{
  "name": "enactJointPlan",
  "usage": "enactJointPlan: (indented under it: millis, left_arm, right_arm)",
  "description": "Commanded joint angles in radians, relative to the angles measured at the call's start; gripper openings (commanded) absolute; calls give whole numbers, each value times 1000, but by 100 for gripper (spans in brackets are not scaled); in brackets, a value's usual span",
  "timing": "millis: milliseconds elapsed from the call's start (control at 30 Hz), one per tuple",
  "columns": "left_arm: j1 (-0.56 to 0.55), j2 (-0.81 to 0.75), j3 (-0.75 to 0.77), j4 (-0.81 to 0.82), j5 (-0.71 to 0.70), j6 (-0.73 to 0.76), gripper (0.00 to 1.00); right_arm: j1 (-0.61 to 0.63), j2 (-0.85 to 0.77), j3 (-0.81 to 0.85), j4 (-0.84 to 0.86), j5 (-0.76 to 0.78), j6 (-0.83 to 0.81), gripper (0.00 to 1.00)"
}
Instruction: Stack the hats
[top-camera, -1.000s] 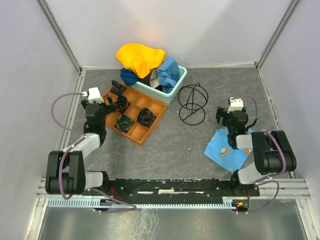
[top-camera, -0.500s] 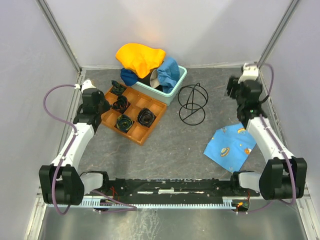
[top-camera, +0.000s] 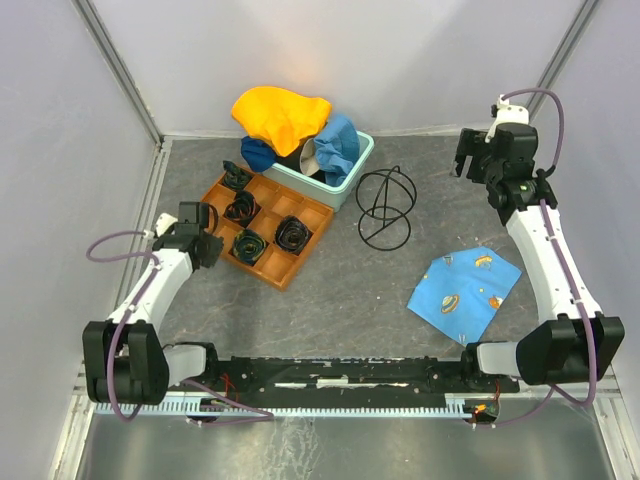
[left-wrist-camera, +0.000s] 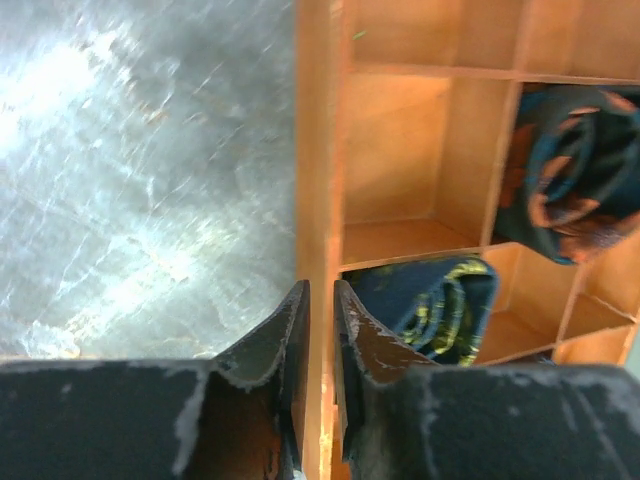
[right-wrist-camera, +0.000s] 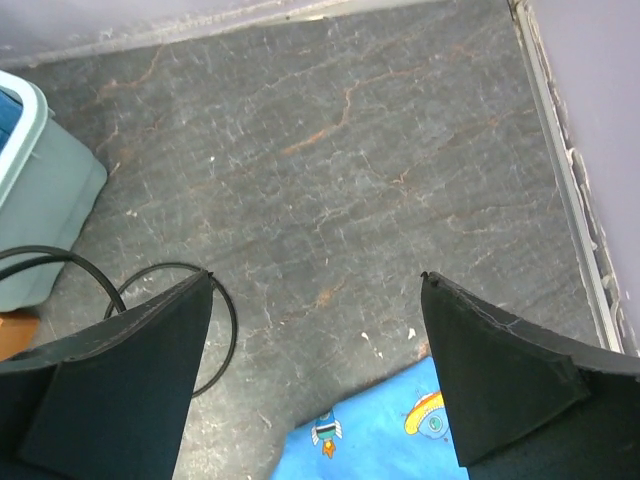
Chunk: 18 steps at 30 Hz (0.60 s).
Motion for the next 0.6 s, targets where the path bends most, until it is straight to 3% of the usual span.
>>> enactJointPlan:
  millis: [0,67,167,567]
  left_arm:
    - [2,7,-60,-25,-6,-199,28]
    - [6,14,-52,-20,-39,-199,39]
    - [12,43,-8,-1,-69,-170,46]
    - [34,187,85,59,-57,-120,50]
  right_arm:
    - [4,-50,-3,-32,23,-10,94]
    - [4,-56,-4,-32,19,-11,94]
    - [3,-55,-3,-31,8,-7,94]
    - [3,-25,16,-33,5,-21,94]
